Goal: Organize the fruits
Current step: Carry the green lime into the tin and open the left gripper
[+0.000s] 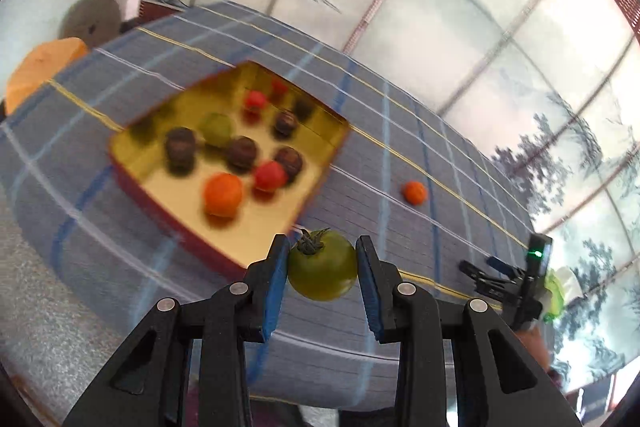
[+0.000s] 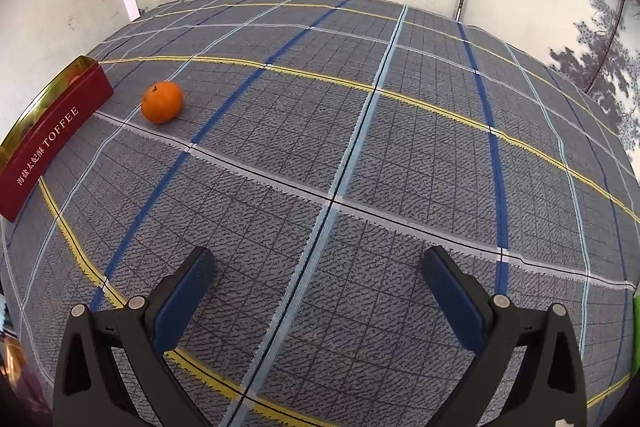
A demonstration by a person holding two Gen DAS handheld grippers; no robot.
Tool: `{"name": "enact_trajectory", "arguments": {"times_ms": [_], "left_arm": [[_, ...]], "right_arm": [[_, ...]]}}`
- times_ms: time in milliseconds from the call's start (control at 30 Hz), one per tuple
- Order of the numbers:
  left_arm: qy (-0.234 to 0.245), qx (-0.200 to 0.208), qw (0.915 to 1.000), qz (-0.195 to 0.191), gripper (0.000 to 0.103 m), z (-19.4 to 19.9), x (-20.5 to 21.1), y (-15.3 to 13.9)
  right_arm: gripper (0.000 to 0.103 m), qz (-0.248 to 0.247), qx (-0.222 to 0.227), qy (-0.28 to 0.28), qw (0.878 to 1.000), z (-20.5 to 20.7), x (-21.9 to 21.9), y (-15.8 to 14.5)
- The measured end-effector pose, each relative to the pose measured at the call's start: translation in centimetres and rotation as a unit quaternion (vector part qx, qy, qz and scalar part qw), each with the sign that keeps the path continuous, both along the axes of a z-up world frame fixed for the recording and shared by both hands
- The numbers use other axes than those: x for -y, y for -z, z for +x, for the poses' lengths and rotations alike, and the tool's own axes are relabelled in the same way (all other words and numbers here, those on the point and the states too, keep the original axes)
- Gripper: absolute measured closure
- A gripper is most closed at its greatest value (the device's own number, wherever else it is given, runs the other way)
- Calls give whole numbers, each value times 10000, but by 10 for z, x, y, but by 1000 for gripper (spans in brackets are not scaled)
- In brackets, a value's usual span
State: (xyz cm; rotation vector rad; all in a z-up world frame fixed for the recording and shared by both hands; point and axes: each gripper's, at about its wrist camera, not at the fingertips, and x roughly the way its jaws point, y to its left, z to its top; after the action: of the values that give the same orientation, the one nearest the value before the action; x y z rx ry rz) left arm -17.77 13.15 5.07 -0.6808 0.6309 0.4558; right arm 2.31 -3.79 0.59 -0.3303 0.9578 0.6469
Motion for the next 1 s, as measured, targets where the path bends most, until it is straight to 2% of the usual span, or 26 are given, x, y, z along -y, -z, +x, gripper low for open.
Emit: {"name": "enact_trajectory", "arguments": {"times_ms": [300,633,1000], "left_arm": [[-499,31,9987,136,68,-36,-43,3],[-592,38,9981,157,68,-33,-58,11],[-492,-48,9974,526,68,-14,-61,9]], "right_arm": [[0,21,26,85,10000,-2,2,-1],[0,26,38,217,9998,-1,5,-1],[0,30,41,217,9998,-1,6,-1]]}}
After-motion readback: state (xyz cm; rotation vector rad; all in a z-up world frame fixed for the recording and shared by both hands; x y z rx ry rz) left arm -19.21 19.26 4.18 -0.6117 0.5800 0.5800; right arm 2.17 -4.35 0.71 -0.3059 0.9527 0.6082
